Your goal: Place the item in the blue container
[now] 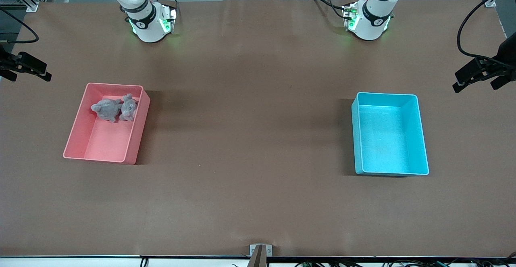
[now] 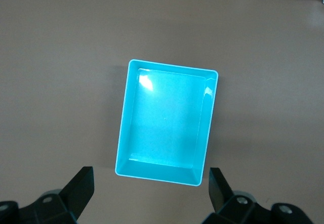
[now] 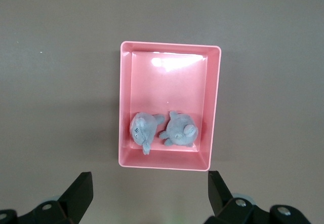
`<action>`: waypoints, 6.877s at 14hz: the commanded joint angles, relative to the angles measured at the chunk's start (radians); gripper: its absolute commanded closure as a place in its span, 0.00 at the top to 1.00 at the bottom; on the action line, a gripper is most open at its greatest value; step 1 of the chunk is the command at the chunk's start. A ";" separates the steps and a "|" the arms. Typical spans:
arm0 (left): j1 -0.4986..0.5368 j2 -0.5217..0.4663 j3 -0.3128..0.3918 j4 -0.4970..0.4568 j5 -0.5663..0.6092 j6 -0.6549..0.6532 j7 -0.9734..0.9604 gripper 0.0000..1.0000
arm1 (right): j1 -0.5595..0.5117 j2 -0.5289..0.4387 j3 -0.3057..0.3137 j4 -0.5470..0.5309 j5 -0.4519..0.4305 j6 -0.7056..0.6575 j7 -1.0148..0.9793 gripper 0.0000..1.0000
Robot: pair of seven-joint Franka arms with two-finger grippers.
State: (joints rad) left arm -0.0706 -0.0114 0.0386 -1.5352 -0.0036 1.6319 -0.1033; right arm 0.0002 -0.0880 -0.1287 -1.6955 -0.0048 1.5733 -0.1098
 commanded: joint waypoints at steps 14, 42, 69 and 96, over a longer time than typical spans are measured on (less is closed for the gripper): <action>0.006 0.004 0.006 0.009 -0.022 -0.006 -0.001 1.00 | 0.003 0.072 -0.003 0.007 -0.014 -0.007 -0.039 1.00; 0.025 0.004 0.007 0.006 -0.022 -0.012 -0.001 1.00 | -0.160 0.255 -0.002 -0.639 0.146 0.731 -0.034 1.00; 0.031 0.004 0.007 0.007 -0.024 -0.012 -0.001 1.00 | -0.097 0.309 -0.008 -0.696 0.114 0.810 0.096 0.81; 0.040 0.010 0.009 0.007 -0.026 -0.011 0.007 1.00 | 0.094 0.310 0.003 -0.059 0.040 0.001 0.523 0.00</action>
State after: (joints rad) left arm -0.0375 -0.0090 0.0460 -1.5386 -0.0041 1.6311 -0.1034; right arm -0.0041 0.2133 -0.1283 -1.7947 0.0375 1.6051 0.2436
